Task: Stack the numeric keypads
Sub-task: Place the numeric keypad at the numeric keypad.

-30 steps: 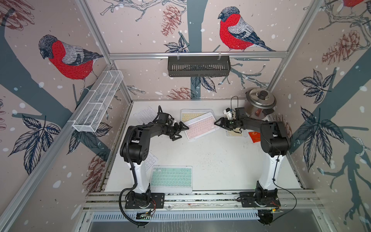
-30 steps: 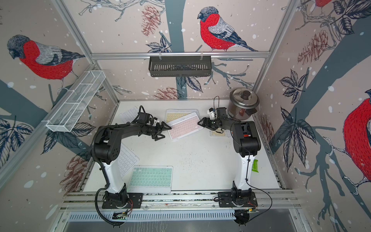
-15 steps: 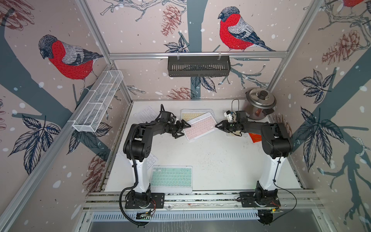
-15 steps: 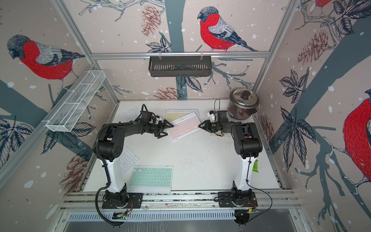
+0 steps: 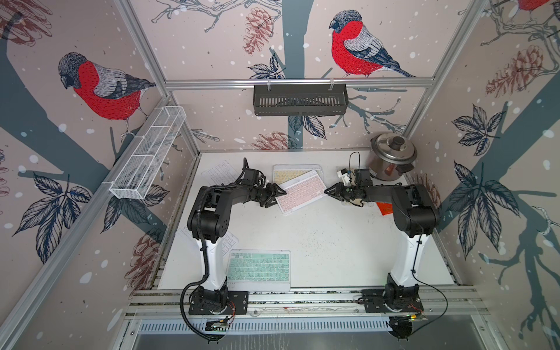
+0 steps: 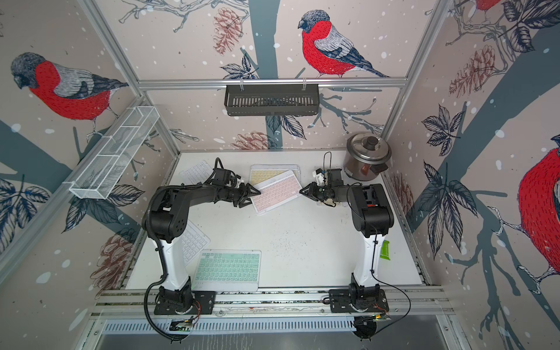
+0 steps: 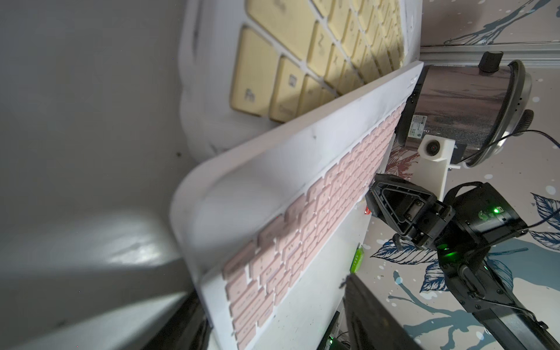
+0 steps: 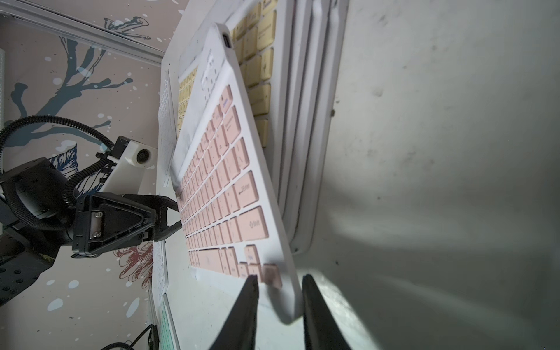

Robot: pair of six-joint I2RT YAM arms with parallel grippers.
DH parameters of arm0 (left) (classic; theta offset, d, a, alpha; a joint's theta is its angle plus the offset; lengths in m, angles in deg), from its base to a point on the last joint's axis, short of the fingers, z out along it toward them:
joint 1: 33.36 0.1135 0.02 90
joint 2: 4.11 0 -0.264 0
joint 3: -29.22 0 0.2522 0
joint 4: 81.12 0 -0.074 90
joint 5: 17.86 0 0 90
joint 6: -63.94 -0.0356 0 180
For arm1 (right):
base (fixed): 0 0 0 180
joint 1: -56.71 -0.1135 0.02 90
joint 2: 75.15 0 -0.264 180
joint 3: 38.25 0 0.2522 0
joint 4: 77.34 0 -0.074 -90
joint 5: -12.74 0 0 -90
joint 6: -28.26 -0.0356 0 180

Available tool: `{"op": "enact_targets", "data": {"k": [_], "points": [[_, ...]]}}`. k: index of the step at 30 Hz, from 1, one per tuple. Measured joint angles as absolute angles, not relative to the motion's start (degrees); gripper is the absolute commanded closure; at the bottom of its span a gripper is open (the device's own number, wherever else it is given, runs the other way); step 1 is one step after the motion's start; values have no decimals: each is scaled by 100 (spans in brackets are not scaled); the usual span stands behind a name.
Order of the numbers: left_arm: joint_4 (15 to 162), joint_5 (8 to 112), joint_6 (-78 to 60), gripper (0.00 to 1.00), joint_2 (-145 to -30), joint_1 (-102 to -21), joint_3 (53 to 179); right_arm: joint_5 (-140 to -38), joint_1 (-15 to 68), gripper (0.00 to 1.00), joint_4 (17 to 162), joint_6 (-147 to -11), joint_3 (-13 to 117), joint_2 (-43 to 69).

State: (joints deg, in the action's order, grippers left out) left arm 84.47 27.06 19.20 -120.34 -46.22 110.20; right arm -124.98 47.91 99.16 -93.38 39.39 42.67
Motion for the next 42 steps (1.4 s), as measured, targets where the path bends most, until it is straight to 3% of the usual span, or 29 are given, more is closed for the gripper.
{"op": "enact_targets", "data": {"k": [5,9,15,18,32,42], "points": [[8423,2848,1941,88,-11901,-4620,10876,-12522,4767,77,10117,-9511,3819,4269],[8478,2666,1834,100,-11717,-4592,10856,-12443,4778,77,10255,-9727,3742,4265],[7826,2640,1377,100,-11673,-4559,11335,-12435,4778,77,10288,-9952,3622,4110],[7223,2404,956,100,-11800,-4430,11938,-12474,4778,71,10307,-10103,3554,3906],[4399,2153,-1042,100,-14043,-4017,16098,-12717,4878,60,10624,-10372,3825,3640],[3947,1818,-1558,100,-14508,-3951,16766,-12736,4929,52,10701,-10400,4044,4022]]}}
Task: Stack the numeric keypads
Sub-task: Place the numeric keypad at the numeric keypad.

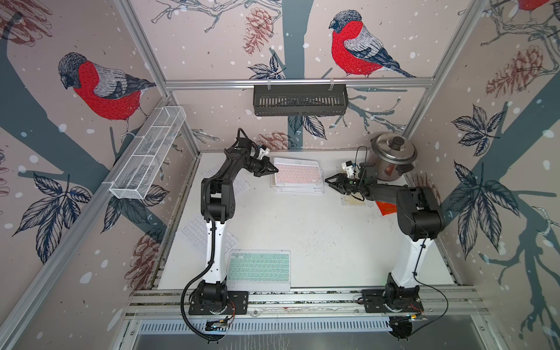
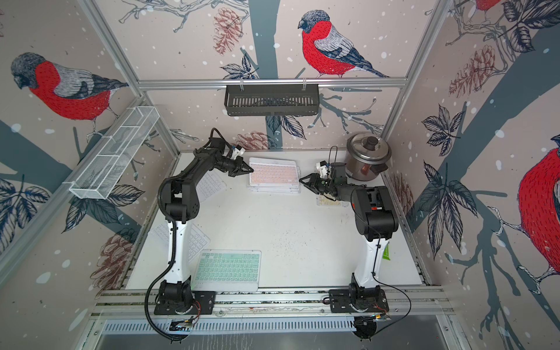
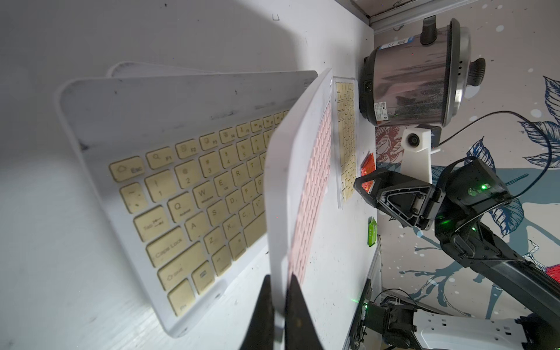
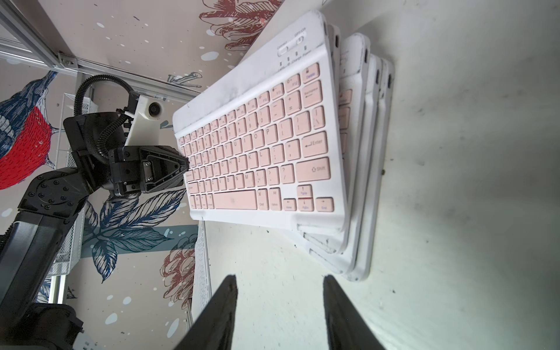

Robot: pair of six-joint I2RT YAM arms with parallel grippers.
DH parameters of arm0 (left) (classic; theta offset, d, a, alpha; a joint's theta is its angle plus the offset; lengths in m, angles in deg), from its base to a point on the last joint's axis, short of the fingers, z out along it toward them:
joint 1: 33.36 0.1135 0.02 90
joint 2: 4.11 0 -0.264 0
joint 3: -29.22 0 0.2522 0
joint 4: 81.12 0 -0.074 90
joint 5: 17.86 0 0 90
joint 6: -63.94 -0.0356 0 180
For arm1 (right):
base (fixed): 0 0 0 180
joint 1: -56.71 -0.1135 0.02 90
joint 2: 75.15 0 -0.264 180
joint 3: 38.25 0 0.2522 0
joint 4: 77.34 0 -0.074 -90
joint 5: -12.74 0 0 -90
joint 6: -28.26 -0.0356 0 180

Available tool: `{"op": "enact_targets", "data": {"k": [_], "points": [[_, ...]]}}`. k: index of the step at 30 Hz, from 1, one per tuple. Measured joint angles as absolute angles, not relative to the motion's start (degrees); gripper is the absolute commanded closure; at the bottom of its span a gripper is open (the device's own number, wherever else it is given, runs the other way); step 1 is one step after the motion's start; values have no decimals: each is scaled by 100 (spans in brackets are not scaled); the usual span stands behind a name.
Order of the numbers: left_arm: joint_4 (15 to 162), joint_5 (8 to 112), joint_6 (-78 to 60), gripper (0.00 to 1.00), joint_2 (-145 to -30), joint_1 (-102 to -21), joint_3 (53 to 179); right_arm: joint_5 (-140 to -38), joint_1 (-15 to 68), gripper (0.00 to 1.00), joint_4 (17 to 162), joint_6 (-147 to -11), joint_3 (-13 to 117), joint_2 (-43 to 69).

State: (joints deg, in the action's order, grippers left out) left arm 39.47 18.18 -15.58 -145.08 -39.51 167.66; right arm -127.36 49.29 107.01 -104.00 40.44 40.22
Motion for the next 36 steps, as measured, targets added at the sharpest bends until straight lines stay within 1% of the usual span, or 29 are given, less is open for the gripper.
{"op": "enact_targets", "data": {"k": [5,8,9,10,14,15,17,18,21,23,26,34,36], "points": [[3704,1746,-1707,100,-15063,-3879,17311,-12714,4902,50,10683,-10416,4317,4326],[3601,1733,-1742,92,-15201,-3853,17492,-12640,4806,49,10537,-10357,4571,4440],[3599,1742,-1746,87,-15218,-3846,17512,-12607,4762,48,10478,-10324,4649,4468],[3593,1777,-1748,81,-15232,-3838,17534,-12559,4717,48,10401,-10260,4730,4492],[3580,2389,-1772,52,-15258,-3800,17573,-12338,4544,46,10097,-10064,5069,4623],[3553,2511,-1774,41,-15258,-3789,17590,-12279,4513,46,10043,-10037,5115,4634],[3538,2721,-1807,10,-15218,-3770,17621,-12122,4467,44,9881,-9941,5187,4637],[3531,2780,-1811,4,-15183,-3770,17621,-12039,4454,44,9826,-9908,5213,4637],[3510,2951,-1818,4,-14980,-3779,17614,-11823,4439,42,9654,-9814,5244,4621],[3549,3062,-1818,4,-14781,-3785,17558,-11670,4441,35,9538,-9760,5246,4571],[3741,3204,-1744,4,-14620,-3757,17378,-11440,4474,28,9483,-9745,5235,4464],[3964,3453,-1114,4,-15022,-3853,17459,-10959,4509,0,9144,-9679,5570,4650],[4006,3508,-970,4,-15061,-3940,17479,-10846,4446,0,9079,-9602,5672,4702]]}}
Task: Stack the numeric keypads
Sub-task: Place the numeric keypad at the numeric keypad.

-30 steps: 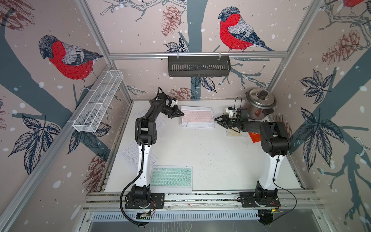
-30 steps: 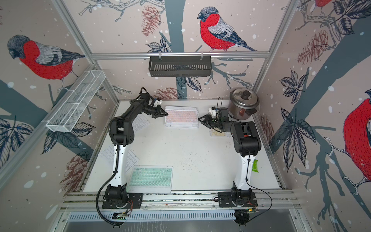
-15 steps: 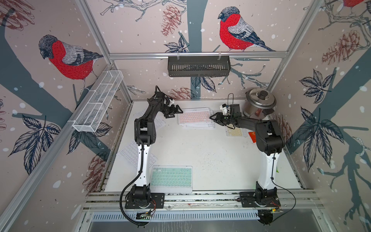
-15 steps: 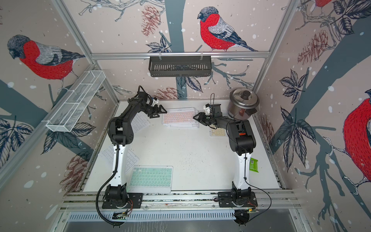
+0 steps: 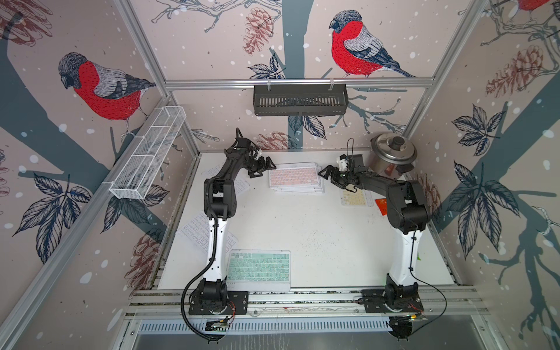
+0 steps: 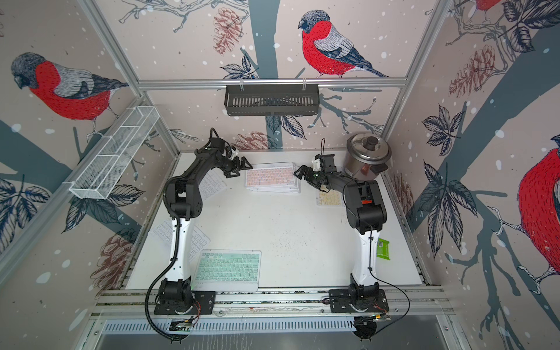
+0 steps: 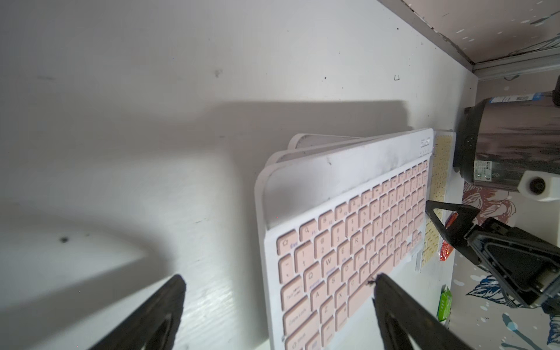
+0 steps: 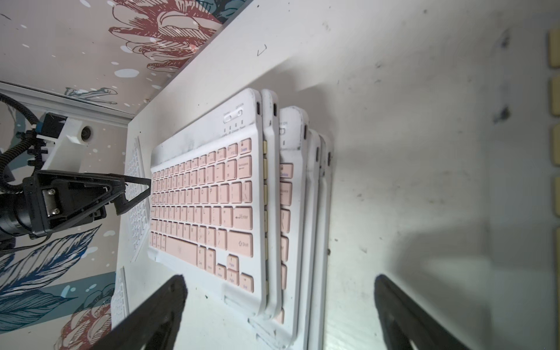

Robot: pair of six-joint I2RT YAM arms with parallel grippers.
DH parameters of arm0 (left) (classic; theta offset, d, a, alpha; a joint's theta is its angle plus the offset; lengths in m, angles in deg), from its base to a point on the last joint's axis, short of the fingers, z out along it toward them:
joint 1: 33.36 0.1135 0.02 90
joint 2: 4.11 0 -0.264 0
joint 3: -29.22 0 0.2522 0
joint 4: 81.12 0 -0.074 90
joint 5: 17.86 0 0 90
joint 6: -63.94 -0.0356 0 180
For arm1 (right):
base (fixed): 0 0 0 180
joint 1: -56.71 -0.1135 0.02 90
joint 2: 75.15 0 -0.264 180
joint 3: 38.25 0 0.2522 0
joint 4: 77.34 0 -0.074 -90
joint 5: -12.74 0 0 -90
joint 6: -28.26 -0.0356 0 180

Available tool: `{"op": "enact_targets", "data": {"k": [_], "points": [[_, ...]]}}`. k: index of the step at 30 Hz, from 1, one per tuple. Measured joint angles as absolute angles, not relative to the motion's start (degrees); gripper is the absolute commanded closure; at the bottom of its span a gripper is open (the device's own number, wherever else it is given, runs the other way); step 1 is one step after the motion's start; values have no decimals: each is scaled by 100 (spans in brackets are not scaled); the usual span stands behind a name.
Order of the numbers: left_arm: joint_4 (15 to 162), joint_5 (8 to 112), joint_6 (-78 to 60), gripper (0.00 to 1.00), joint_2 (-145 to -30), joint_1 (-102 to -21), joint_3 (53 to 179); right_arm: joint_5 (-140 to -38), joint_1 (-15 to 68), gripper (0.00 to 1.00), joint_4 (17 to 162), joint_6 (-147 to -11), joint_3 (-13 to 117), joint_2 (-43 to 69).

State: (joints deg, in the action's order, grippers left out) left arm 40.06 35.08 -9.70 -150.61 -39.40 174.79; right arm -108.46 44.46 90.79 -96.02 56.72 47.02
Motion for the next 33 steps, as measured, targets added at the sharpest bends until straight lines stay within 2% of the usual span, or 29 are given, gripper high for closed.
{"op": "enact_targets", "data": {"k": [8,21,27,33], "points": [[4290,3737,-636,4,-15096,-4393,17544,-10634,4297,0,8924,-9480,5887,4923],[4371,3803,-389,4,-15253,-4509,17949,-10433,4126,0,9114,-9473,5749,4875],[3892,4537,-697,3,-15011,-4410,18111,-10363,4249,0,9059,-9506,5408,4584],[3444,5901,-957,3,-13857,-4294,17348,-10286,4218,0,8856,-9500,4877,3948]]}}
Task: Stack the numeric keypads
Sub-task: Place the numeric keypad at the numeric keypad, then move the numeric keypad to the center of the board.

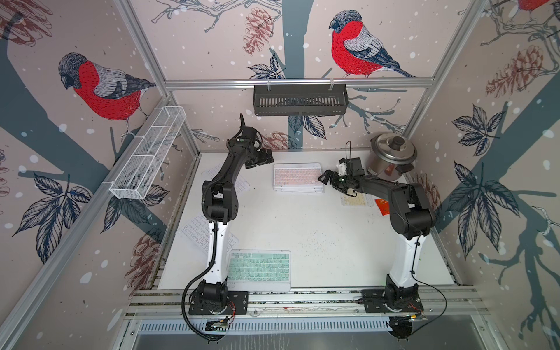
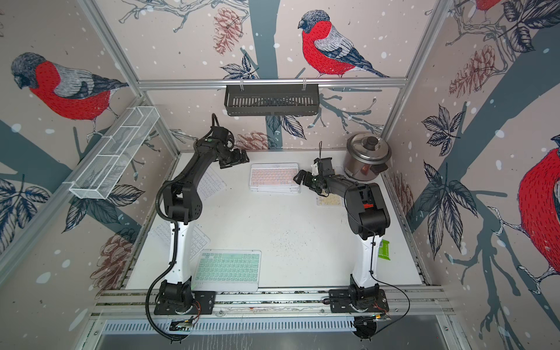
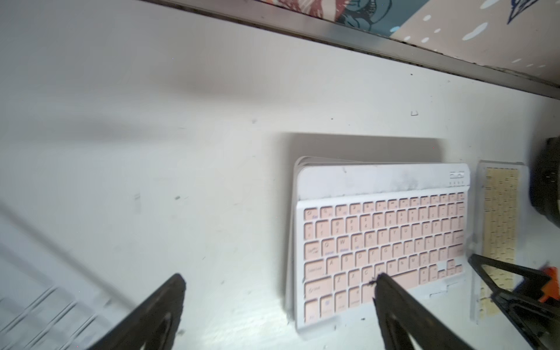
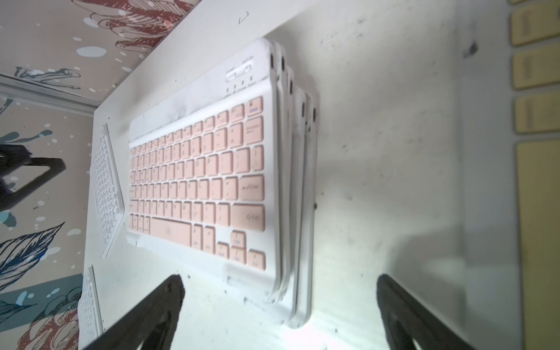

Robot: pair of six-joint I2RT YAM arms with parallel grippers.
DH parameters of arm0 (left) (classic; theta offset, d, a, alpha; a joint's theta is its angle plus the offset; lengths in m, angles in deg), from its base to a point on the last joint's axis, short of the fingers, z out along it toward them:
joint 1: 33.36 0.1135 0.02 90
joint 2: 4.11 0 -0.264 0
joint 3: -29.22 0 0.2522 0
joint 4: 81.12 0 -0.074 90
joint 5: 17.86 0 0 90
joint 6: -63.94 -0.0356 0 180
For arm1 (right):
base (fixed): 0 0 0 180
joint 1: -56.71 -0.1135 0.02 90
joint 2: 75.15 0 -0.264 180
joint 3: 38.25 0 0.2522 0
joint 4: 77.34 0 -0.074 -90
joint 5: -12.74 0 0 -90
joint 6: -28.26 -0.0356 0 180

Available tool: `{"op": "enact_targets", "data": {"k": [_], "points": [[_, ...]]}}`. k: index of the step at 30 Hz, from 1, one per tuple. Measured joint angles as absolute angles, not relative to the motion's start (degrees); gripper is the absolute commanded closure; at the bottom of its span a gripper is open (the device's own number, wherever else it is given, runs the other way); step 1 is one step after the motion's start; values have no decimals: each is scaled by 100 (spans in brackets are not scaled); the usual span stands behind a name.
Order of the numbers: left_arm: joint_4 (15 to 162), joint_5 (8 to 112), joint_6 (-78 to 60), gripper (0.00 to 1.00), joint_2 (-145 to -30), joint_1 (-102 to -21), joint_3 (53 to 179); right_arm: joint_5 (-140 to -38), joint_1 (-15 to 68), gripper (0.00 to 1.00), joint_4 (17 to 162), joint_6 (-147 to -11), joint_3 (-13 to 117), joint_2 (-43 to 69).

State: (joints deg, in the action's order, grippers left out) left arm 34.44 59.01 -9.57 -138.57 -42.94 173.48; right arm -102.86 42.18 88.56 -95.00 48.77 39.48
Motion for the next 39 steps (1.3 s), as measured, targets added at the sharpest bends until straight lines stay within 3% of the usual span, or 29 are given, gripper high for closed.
{"op": "enact_targets", "data": {"k": [9,16,24,39], "points": [[3945,6306,-509,3,-10714,-4093,13077,-9523,3366,0,8419,-8955,3978,2757],[4559,5263,230,3,-9133,-3514,10198,-8594,1628,0,7997,-7933,3631,2335],[5499,4465,702,3,-8500,-3243,8974,-7744,-144,0,7765,-7434,3635,2593],[6449,3464,927,3,-8220,-2441,8192,-7078,-1401,0,7422,-7399,4792,3854]]}}
